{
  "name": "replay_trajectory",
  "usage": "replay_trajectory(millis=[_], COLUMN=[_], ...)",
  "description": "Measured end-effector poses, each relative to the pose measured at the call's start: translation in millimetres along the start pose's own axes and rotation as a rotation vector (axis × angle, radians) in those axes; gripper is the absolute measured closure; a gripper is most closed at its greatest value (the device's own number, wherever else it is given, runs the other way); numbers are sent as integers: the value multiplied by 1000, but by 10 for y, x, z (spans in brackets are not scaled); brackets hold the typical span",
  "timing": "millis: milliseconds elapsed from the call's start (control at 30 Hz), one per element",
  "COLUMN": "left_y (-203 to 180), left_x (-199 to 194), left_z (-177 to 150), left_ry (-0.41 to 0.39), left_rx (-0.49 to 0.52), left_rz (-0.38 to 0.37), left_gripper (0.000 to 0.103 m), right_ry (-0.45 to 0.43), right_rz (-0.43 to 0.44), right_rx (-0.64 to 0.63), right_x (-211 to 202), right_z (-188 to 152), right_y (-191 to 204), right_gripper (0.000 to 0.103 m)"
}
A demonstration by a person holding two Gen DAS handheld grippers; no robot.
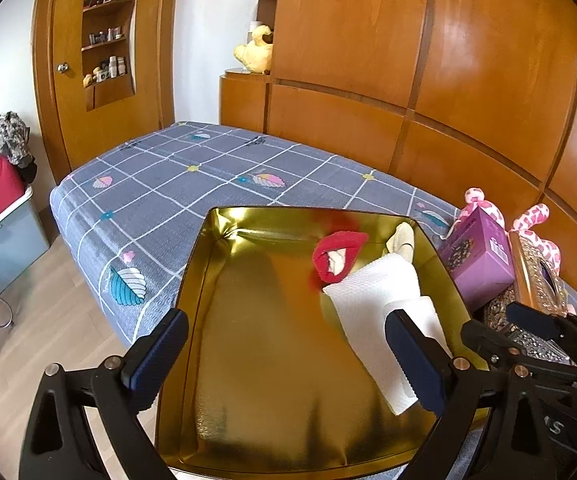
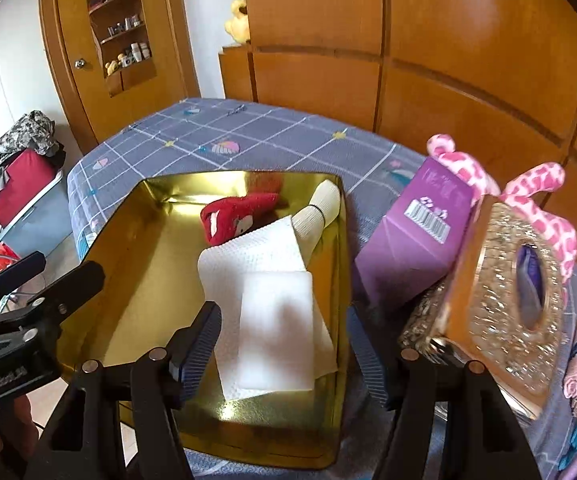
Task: Organize soft objects
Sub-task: 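Move both tools back toward the pile of soft items on the bed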
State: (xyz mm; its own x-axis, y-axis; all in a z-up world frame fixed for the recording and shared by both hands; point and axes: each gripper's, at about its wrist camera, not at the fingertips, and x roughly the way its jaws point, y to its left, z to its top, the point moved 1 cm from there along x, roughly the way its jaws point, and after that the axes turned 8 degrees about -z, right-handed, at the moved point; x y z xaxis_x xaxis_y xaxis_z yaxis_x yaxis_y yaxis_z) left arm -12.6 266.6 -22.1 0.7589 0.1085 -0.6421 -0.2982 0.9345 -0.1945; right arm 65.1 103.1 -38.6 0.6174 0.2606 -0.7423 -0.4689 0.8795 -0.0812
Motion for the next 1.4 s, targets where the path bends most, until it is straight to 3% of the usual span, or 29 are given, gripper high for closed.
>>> replay_trajectory(millis=[367, 567, 633, 867, 967, 1133, 1400], left_y=[-183, -315, -356, -492, -569, -698, -955], left_x=[-18, -52, -59, -85, -110, -153, -196], left_z=[-60, -106, -115, -160, -180, -220, -316], left_ry=[10, 5, 3, -3, -11, -18, -5], left_rx=[49, 86, 103, 156, 190, 244, 302], left_rz=[-30, -58, -63, -92, -107, -143, -196], left_gripper=[4, 4, 4, 4, 4, 4, 4], right_ry=[-132, -192, -212, -290, -247, -96, -113], right_rz=[-67, -80, -93, -194, -201, -10, -141], right_rx=[20, 82, 107, 196, 260, 461, 563], right_x=[-450, -674, -750, -1023, -1010, -799, -1008], right_z=[-106, -148, -162, -250, -312, -512, -734], right_y=[-166, -387, -497, -987, -1256, -1894, -2684], right_gripper=[37, 31, 19, 19, 19, 19, 17])
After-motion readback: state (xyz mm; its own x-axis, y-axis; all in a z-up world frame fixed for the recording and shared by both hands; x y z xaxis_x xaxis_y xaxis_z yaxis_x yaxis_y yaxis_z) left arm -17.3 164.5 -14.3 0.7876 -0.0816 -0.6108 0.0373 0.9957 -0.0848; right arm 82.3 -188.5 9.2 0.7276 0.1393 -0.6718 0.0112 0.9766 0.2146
